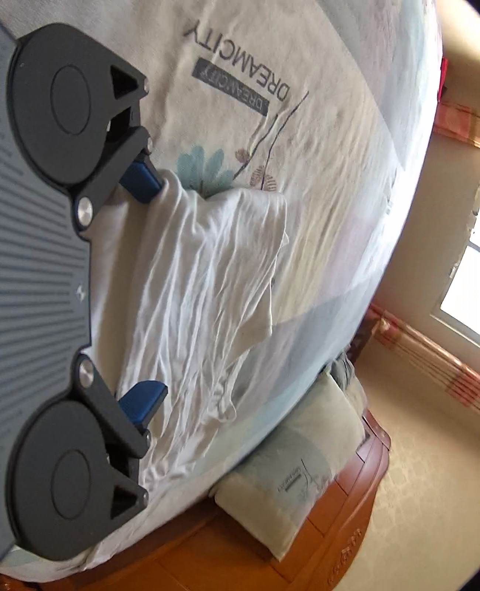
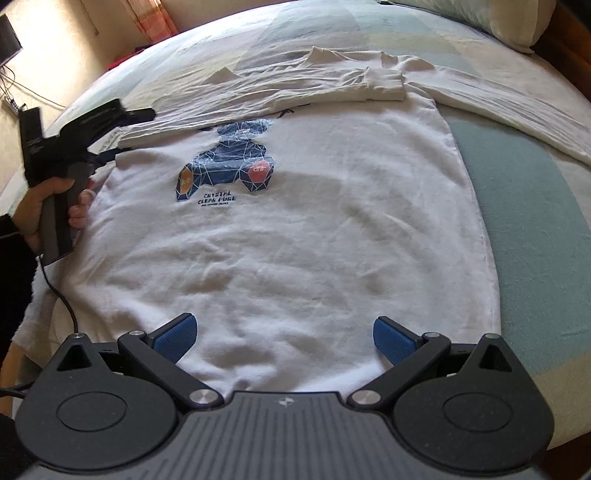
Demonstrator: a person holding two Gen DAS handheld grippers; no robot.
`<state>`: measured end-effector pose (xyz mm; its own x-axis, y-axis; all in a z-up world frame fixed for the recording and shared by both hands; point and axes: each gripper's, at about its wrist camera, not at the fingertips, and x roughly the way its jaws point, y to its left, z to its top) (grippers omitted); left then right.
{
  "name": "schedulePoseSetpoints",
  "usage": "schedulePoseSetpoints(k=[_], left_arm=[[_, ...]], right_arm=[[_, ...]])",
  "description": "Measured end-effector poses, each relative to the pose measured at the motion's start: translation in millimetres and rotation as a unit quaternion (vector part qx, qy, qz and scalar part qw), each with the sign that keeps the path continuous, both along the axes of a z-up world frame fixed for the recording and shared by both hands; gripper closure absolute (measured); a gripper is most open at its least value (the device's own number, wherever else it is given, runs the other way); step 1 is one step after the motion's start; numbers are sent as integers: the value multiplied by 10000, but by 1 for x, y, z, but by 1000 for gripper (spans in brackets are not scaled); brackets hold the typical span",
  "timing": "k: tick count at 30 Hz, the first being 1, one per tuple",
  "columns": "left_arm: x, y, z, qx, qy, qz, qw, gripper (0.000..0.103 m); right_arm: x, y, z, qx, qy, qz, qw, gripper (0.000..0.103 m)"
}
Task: Fold clothes
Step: 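Smooth the folded sleeve flat with the open left gripper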
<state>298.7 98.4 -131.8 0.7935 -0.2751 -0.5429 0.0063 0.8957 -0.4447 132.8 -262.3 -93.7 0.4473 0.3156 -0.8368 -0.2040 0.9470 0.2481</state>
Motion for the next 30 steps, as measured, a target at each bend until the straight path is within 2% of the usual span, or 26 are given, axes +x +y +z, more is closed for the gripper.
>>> schedulePoseSetpoints(k=[4, 7, 12, 17, 19, 20, 22, 26, 29, 30], left_arm=[[-10, -2, 19, 310, 63, -184, 9993, 1], [-13, 3, 36, 246, -189, -259, 9992, 1], [3, -7, 25, 382, 120, -398, 9984, 1], [19, -16, 14, 517, 428, -537, 9963, 1], [19, -17, 19, 514, 534, -583, 9955, 2], [17, -16, 25, 495, 540, -612, 9954, 2], [18, -12, 41, 530, 193, -690, 9960, 2], [53, -8, 56, 567, -210, -769, 9952, 2], [90, -3, 37, 150, 80, -834, 9964, 2], [96, -4, 30, 207, 163, -838, 9961, 2]], right_arm=[[2, 0, -2, -6, 16, 12, 10000, 0], [3, 0, -2, -9, 17, 12, 10000, 0], [5, 4, 0, -86, -5, 31, 10000, 0], [8, 4, 13, -61, -208, 49, 9998, 0], [11, 4, 15, -68, -257, 78, 9996, 0], [13, 4, 17, -71, -276, 99, 9995, 0], [20, 7, 17, -86, -307, 151, 9994, 0], [34, 20, 15, -129, -335, 229, 9991, 0], [39, 30, 13, -102, -331, 338, 9988, 0], [40, 32, 11, -108, -315, 360, 9988, 0]])
